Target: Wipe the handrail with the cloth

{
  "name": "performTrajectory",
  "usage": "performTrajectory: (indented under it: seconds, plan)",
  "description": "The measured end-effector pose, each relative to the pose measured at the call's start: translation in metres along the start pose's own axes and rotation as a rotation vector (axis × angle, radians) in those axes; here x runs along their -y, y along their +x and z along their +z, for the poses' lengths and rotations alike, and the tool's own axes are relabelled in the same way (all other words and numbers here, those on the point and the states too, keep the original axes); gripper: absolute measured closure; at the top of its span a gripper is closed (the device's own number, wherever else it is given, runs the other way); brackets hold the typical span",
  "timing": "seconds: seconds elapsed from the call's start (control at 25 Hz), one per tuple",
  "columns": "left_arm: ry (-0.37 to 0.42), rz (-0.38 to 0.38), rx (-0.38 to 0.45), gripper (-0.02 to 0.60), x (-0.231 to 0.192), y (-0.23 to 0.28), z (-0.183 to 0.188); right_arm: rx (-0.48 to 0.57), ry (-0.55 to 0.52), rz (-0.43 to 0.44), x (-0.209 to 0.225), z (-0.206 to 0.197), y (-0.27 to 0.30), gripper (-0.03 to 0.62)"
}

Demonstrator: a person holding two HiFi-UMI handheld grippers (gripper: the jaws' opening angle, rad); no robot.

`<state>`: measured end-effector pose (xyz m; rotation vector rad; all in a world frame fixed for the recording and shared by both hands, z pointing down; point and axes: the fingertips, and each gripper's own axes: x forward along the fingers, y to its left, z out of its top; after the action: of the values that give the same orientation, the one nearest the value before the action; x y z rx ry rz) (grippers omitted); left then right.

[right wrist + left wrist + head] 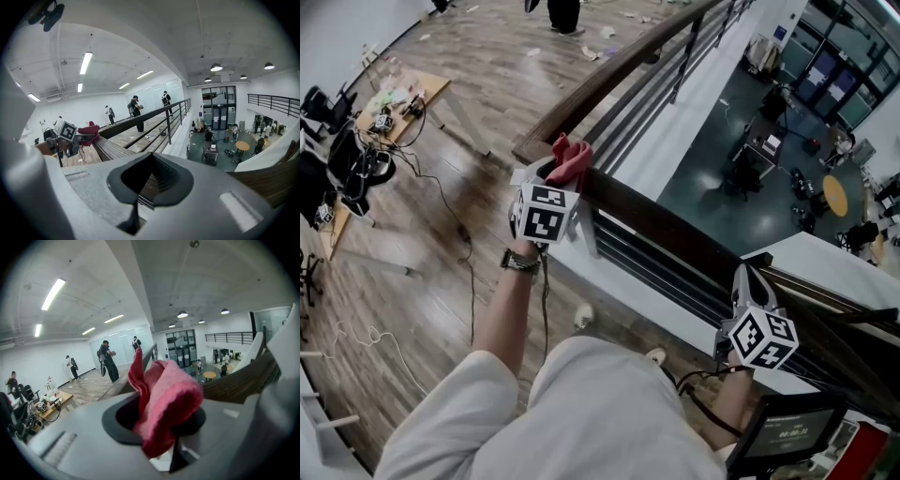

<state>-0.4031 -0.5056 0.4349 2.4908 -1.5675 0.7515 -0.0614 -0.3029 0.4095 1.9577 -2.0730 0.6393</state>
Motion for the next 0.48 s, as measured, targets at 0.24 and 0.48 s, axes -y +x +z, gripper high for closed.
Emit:
performTrajectory:
  seconds: [0.24,0.48]
  plan:
    - [0.001,-0.011,0.003,0.433,0.019,-0.003,0.0,-0.006,-0.013,-0.014,0.011,-0.006,-0.004,0.591]
    - [0.007,-0.023,0.009,0.433,0.039,-0.004,0.003,-0.008,-0.024,-0.035,0.024,-0.007,-0.009,0.591]
